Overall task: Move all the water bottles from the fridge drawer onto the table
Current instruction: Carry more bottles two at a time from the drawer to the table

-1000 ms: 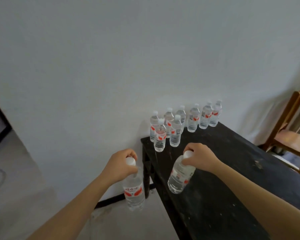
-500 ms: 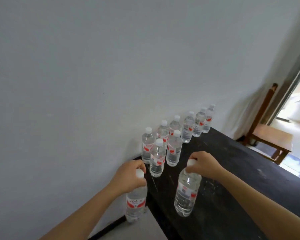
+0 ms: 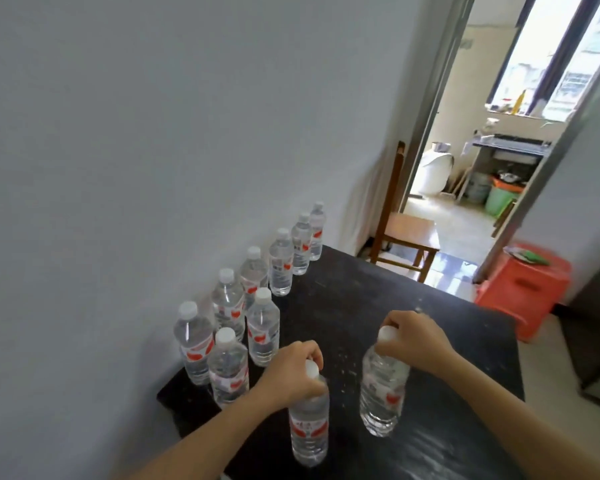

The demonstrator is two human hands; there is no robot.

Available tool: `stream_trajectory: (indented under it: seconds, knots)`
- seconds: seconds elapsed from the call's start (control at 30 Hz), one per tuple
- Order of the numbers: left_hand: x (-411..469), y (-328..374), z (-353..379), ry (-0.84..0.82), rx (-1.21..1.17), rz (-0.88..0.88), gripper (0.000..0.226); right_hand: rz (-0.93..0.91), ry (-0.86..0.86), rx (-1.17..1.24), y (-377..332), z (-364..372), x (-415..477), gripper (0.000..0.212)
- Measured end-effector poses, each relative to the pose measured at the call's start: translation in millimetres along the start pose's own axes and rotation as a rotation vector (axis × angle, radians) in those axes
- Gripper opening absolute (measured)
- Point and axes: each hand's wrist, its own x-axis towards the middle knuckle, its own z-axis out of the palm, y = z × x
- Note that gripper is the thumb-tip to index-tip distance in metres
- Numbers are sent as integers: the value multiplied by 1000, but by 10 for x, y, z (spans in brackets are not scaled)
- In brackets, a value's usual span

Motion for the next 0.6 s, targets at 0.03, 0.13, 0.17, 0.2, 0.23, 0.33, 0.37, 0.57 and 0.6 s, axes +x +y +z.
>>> stream_trajectory:
  seconds: [0.03, 0.13, 0.17, 0.2, 0.23, 0.33, 0.37, 0.57, 0.6]
  knots:
    - [139, 52, 55, -28, 0, 0, 20, 16, -1, -20, 87, -17, 79, 27]
    - [449, 168, 114, -81, 3, -8, 23, 47, 21, -38, 284, -52, 294, 28]
    - [562, 213, 123, -86, 20, -6, 22, 69, 30, -11, 366, -69, 360, 29]
    - [655, 262, 107, -81, 30, 1, 22, 87, 47, 11, 429, -97, 416, 30]
    - [746, 306, 88, -79, 41, 8, 22, 105, 60, 30, 496, -118, 456, 30]
    - [1071, 472, -10, -68, 97, 36, 21, 144, 91, 108, 714, -150, 594, 30]
    - [1164, 520, -66, -59, 116, 44, 21, 147, 96, 144, 744, -137, 640, 30]
    - [1648, 575, -439, -10, 223, 35, 23, 131, 160, 218, 598, -33, 1006, 37]
    - [1711, 548, -500, 1, 234, 23, 24, 128, 153, 212, 542, -16, 1082, 39]
